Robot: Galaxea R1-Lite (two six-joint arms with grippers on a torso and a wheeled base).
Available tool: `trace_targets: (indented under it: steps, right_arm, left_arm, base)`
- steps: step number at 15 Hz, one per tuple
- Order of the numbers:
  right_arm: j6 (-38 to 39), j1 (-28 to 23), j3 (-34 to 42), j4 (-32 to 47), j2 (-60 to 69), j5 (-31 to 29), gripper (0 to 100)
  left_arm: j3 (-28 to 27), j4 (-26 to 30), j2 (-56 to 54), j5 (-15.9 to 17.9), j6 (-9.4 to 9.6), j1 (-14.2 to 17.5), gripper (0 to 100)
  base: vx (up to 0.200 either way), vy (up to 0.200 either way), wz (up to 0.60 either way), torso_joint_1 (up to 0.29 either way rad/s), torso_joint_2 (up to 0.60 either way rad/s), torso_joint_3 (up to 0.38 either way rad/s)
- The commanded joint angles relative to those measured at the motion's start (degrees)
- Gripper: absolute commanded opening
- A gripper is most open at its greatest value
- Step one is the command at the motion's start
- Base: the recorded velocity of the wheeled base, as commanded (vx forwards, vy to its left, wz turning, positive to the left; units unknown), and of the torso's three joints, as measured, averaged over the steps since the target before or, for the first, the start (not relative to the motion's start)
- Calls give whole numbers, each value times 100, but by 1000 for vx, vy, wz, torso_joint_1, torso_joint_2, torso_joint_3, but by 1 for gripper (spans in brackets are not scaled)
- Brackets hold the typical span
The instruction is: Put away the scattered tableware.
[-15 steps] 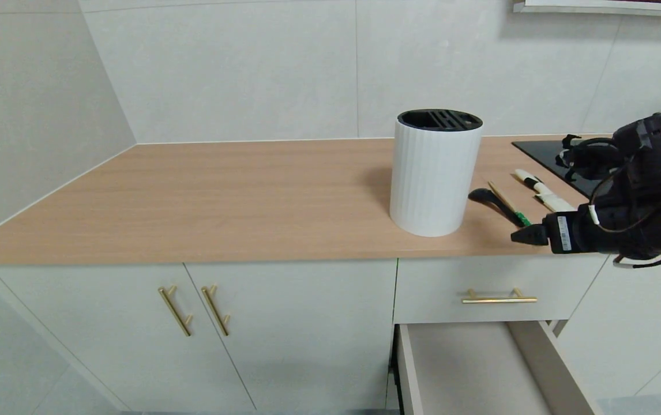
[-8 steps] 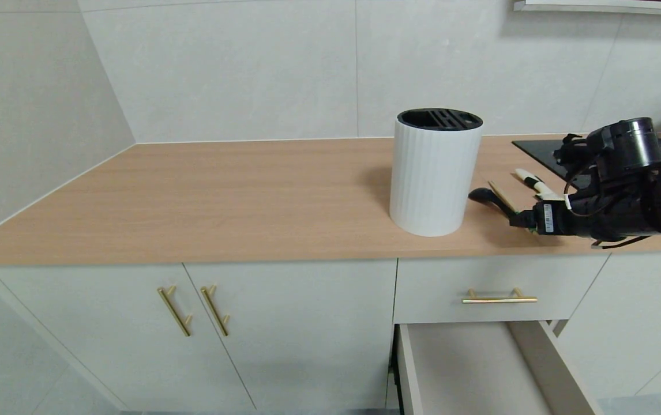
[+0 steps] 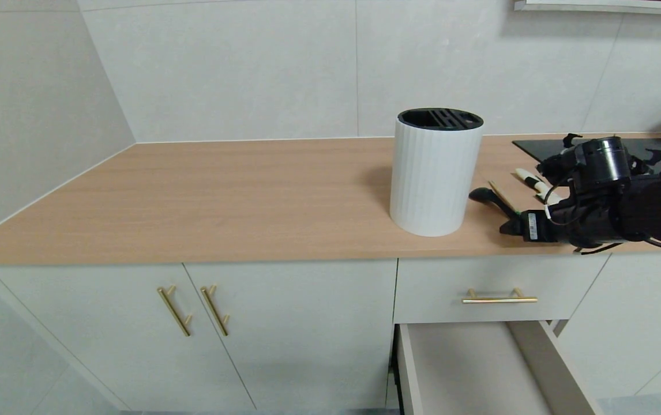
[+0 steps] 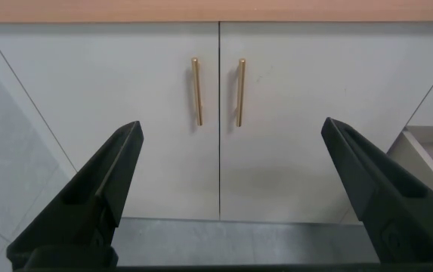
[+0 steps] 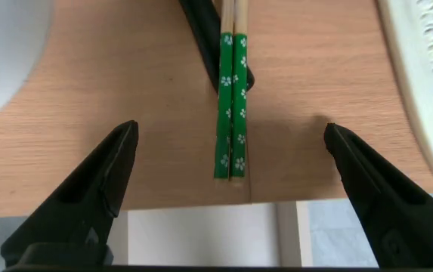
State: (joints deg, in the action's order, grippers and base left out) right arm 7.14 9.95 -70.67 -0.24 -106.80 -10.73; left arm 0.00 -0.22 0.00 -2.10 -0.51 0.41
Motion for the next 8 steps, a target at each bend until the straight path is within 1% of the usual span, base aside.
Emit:
trace_targets:
  steps: [1, 8]
  right_arm:
    - [6, 7, -8, -11, -69, 1, 0]
    - [6, -2, 18, -2, 63, -8, 0]
  left_arm:
    - [0, -4, 0, -1, -2, 2, 100]
    - [0, -4, 0, -1, -2, 2, 100]
  base:
    - [0, 0, 0, 0, 0, 0]
    - [0, 0, 0, 0, 0, 0]
